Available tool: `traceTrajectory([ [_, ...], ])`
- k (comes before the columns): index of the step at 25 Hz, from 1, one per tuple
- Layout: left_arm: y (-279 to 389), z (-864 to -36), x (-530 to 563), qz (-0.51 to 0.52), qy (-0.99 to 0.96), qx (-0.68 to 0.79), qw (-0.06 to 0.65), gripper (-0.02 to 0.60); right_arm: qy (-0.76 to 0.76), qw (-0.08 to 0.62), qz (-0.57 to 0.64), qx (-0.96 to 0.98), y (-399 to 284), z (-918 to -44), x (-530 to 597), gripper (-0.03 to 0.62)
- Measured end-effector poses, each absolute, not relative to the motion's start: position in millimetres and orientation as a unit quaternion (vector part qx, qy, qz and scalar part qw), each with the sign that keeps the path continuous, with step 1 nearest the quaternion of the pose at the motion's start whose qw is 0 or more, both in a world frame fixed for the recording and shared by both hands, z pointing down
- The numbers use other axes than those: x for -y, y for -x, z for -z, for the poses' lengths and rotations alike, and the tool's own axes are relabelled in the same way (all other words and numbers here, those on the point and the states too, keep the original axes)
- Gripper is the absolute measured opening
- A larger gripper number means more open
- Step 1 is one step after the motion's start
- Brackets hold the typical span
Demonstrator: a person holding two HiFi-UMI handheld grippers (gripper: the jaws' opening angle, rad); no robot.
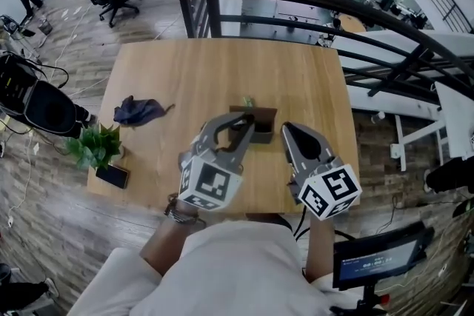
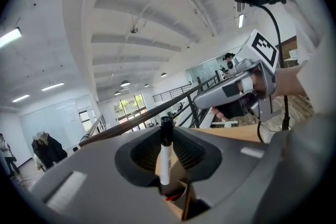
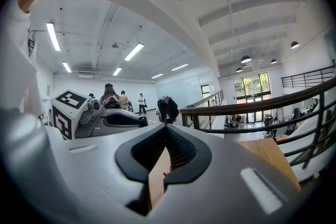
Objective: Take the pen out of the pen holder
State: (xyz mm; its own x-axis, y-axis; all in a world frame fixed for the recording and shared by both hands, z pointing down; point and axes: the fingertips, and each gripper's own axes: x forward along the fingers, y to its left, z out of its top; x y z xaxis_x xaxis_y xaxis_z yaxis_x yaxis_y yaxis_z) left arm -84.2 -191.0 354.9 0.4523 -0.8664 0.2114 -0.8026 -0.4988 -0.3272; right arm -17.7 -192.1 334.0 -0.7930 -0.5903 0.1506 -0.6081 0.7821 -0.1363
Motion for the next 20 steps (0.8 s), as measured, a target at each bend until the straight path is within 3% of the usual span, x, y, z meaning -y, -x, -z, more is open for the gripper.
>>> traceTrajectory([
  [8,87.1,-356.5,189.0,0.18,0.847,-0.492,0.088,0.066,-0.318,0.078,-0.057,0.943,24.4,-333.9,189.4,0.0],
  [20,82.9,-352.7,188.5,0.177,0.847,-0.493,0.092,0.066,-0.326,0.056,-0.073,0.941,16.2,-329.7,190.8,0.0],
])
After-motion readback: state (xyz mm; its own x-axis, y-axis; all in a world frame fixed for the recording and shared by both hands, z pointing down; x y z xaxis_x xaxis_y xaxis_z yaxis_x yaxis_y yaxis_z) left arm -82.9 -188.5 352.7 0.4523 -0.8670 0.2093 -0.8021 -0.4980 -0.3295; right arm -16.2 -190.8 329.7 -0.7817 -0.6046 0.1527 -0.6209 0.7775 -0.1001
